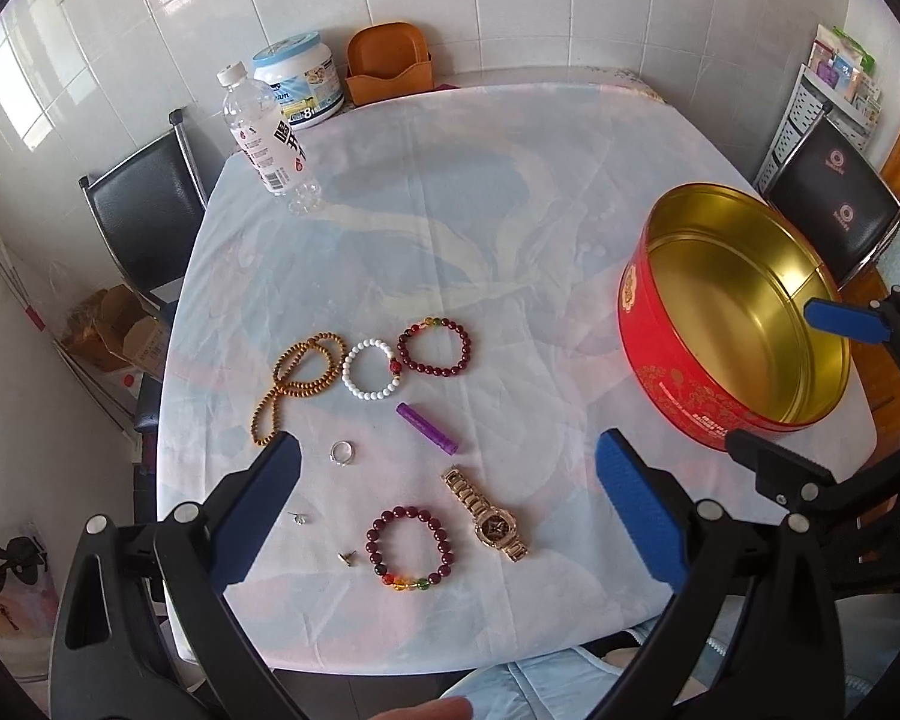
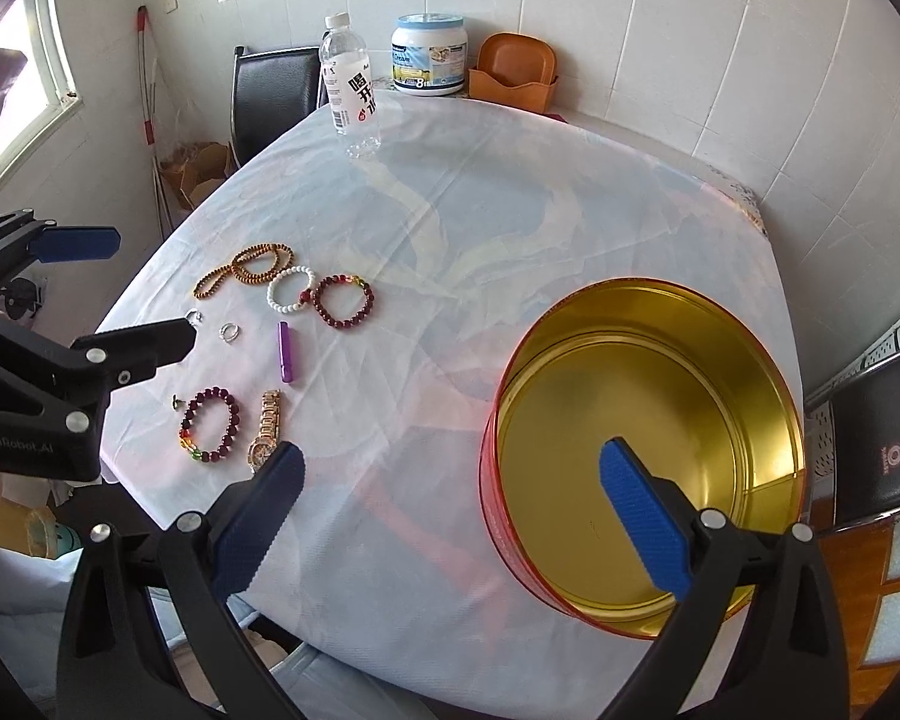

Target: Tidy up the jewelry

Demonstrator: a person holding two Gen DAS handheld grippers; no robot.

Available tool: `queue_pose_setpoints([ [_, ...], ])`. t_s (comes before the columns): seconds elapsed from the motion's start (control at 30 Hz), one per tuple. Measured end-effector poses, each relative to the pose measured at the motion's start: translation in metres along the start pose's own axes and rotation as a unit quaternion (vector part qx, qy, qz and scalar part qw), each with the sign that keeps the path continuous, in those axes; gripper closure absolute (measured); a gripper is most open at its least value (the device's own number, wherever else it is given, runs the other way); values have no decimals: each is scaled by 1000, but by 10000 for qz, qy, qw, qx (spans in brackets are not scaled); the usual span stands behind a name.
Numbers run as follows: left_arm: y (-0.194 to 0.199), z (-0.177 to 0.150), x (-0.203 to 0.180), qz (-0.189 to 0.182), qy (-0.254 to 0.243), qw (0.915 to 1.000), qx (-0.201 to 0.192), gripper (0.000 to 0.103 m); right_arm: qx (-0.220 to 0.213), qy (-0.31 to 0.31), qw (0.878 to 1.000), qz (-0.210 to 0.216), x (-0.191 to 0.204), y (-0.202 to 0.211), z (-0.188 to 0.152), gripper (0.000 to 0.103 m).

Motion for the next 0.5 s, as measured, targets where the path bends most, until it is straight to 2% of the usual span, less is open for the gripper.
queue_pose_setpoints([
  [0.13,1,-4,11,138,10,9999,-54,7,50,3,10000,-76,6,-2,-3,3],
  [0.27,14,-8,17,250,-165,9983,-501,7,56,19,9999,-122,15,-3,-3,3],
  [0.5,17,-13,29,435,-360,9970,-538,7,52,70,9998,-172,32,-3,-3,3],
])
Point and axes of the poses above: each gripper's, at about its wrist camera, not at the fingertips, and y roughly against the way its jaws point, x to its left, z to its top, the point moved 9 cm from there along -y, roughly the way its jaws point, and after that the axes turned 10 degrees about z, right-handed, at the moved point
